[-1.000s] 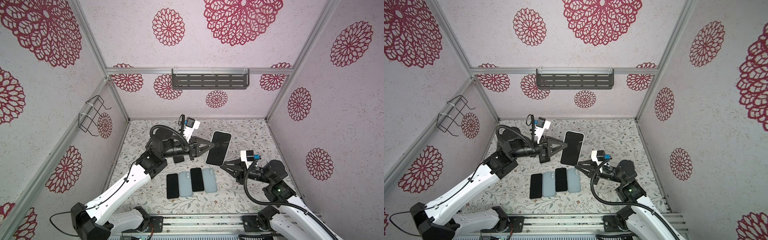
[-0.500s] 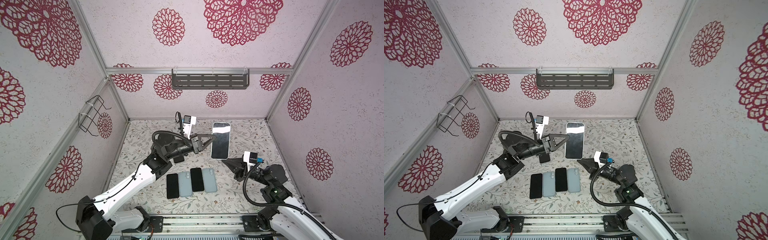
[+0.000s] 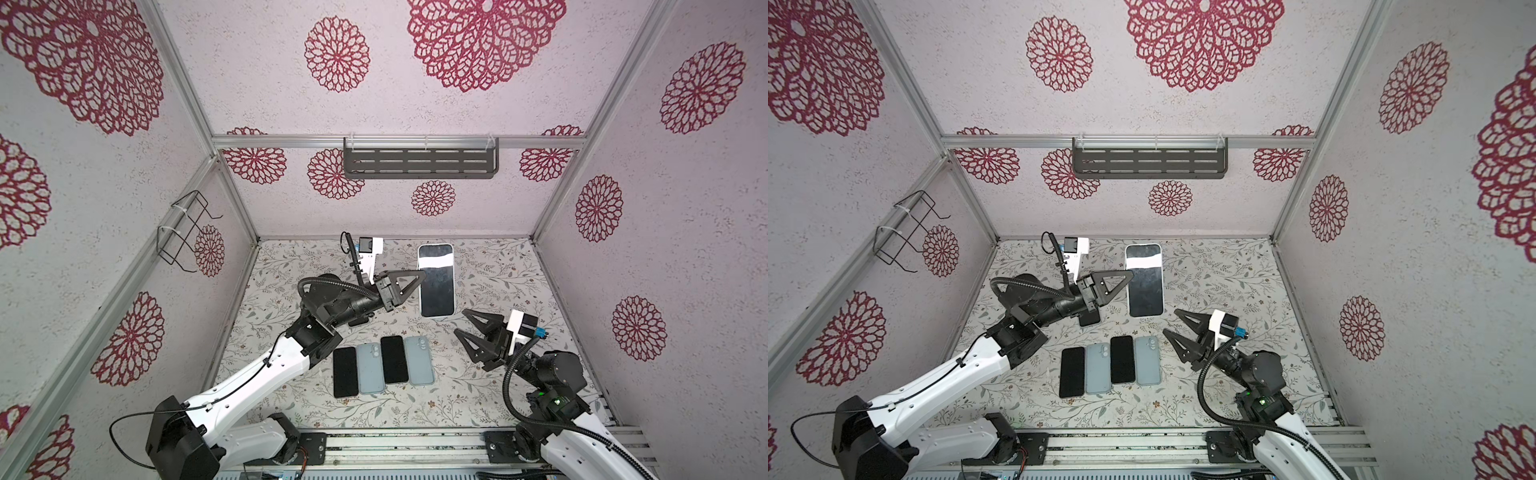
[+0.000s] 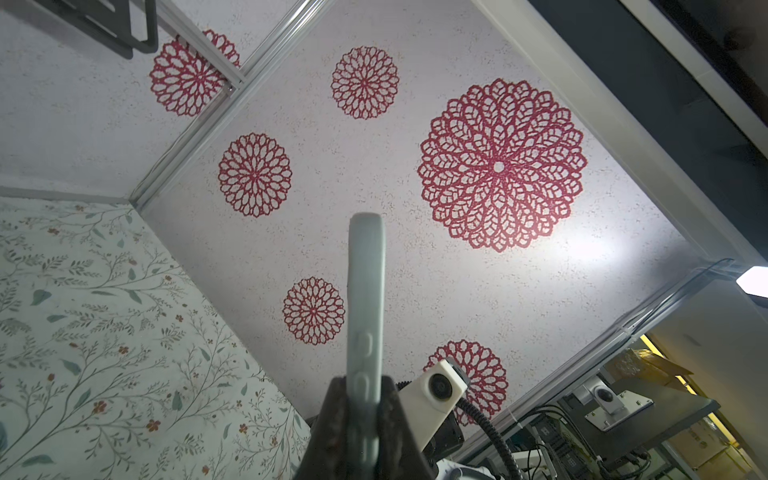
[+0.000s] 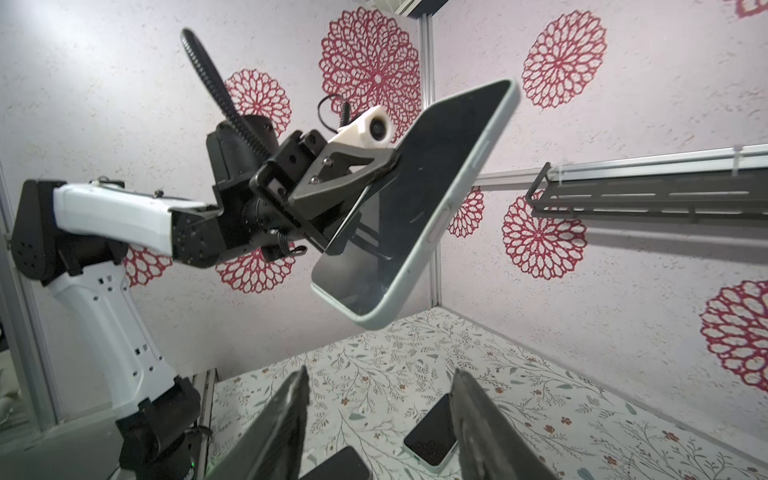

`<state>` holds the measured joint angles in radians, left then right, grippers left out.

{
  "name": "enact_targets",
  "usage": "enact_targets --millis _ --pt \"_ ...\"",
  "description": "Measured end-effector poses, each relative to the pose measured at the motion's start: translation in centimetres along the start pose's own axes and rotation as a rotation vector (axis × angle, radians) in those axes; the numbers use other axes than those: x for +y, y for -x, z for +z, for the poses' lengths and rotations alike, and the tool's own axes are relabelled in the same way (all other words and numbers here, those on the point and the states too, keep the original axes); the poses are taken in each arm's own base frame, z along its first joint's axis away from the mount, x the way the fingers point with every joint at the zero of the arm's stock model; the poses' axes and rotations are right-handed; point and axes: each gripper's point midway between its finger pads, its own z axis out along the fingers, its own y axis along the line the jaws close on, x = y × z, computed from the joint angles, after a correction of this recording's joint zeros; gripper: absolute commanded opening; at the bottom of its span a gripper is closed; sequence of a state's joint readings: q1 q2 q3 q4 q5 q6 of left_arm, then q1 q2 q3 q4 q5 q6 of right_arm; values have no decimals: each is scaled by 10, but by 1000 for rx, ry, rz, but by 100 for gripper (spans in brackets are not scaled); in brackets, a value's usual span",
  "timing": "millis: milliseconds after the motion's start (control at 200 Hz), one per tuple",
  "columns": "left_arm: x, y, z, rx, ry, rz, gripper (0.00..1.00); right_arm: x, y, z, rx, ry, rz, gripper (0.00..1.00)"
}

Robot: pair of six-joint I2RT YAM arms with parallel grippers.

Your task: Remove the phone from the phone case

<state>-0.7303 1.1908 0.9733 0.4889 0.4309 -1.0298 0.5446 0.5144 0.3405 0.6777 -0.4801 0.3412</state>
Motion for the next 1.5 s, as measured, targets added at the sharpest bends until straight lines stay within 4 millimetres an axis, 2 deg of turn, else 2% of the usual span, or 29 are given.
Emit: enact_targets --millis 165,410,836,1196,1296,1391,1501 --pt "-16 13 -1 -59 -60 18 0 -5 18 19 -45 17 183 61" --pt "-20 21 -6 -117 -93 -3 0 3 31 30 -111 126 346 58" --pt "-25 25 -8 -143 -124 -41 0 19 54 32 -168 235 354 57" --pt "-31 28 -11 -159 -156 -53 0 14 47 42 -144 242 374 46" --pt "-31 28 -11 -161 -159 -55 0 15 49 42 -149 252 370 46" --pt "-30 28 -11 -161 -160 -55 0 16 53 43 -156 260 366 52" --pt "-28 26 -11 -158 -156 -60 0 17 54 43 -158 262 368 53"
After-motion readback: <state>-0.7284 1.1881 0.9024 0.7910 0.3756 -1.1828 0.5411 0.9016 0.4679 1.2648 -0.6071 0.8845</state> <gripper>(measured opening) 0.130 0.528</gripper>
